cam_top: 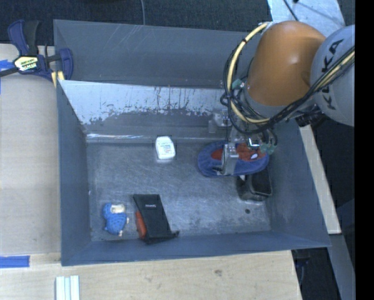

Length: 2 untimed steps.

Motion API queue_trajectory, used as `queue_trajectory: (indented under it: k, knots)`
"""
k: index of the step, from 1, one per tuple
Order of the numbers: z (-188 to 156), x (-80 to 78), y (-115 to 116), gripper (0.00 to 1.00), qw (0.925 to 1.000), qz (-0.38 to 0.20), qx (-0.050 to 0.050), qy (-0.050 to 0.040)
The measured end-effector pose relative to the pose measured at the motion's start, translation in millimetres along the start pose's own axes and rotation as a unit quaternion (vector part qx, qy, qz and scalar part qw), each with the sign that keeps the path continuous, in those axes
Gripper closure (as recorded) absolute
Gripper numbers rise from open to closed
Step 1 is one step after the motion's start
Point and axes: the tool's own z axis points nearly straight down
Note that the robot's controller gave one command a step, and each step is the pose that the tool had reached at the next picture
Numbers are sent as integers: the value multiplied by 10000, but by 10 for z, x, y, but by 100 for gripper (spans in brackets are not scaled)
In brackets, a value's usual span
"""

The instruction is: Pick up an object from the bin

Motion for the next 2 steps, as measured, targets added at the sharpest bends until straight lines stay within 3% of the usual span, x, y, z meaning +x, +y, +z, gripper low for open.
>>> queue_trajectory:
  k: [1, 2]
  knots:
    - [1227, -71, -379, 0, 10000, 90, 2, -14]
    - [1169, -99, -368, 100, 10000, 80, 1, -60]
